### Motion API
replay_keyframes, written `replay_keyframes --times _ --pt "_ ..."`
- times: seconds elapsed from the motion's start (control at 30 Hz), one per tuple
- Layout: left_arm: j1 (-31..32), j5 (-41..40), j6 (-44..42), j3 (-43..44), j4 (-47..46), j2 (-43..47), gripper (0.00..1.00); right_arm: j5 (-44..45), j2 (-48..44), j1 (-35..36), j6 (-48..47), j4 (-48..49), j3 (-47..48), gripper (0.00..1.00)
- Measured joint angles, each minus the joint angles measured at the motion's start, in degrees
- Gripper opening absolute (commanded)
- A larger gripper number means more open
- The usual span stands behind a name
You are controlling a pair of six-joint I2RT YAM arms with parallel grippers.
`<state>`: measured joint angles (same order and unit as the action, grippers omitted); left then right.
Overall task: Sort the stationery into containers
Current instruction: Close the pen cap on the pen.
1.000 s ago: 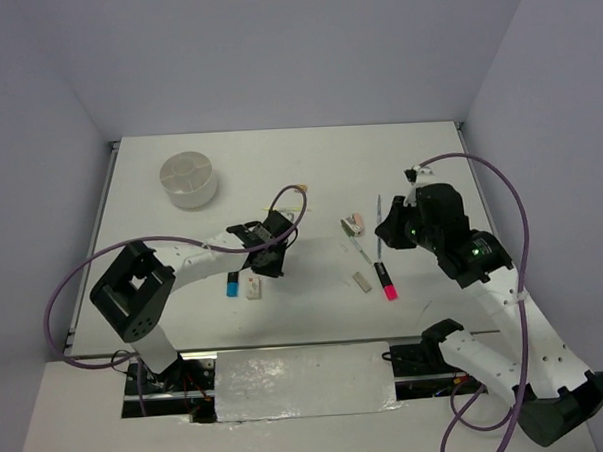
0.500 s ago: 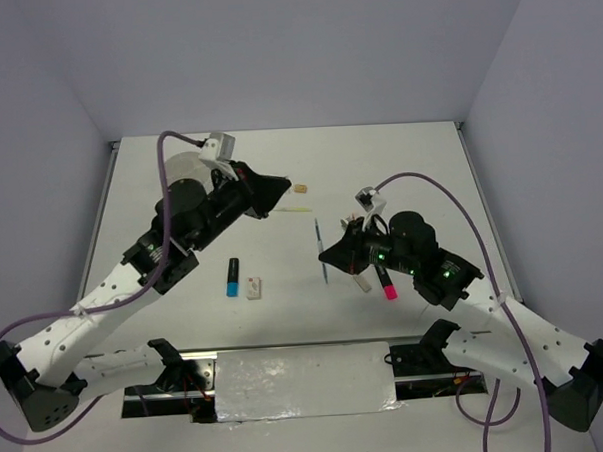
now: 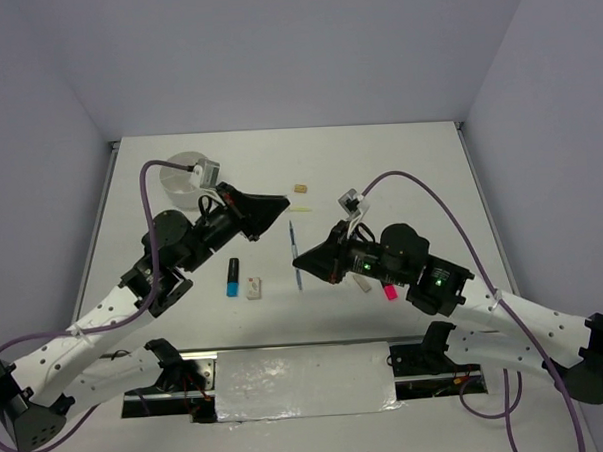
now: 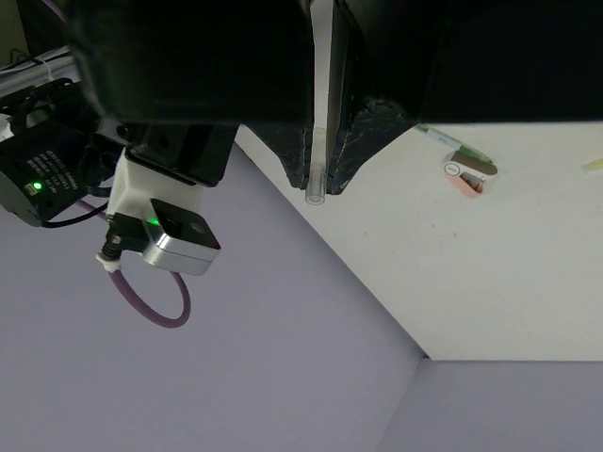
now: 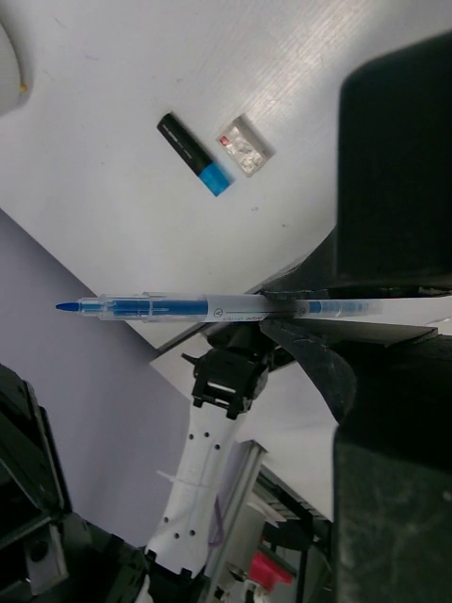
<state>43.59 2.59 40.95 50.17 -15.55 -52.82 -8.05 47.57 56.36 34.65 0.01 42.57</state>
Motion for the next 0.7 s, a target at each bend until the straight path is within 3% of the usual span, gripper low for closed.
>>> replay_keyframes --times 0.7 --pt "0.0 -0.87 0.17 -0.83 -1.18 2.29 0.0 4.52 4.0 1.64 -1.49 -0.81 5.44 0.0"
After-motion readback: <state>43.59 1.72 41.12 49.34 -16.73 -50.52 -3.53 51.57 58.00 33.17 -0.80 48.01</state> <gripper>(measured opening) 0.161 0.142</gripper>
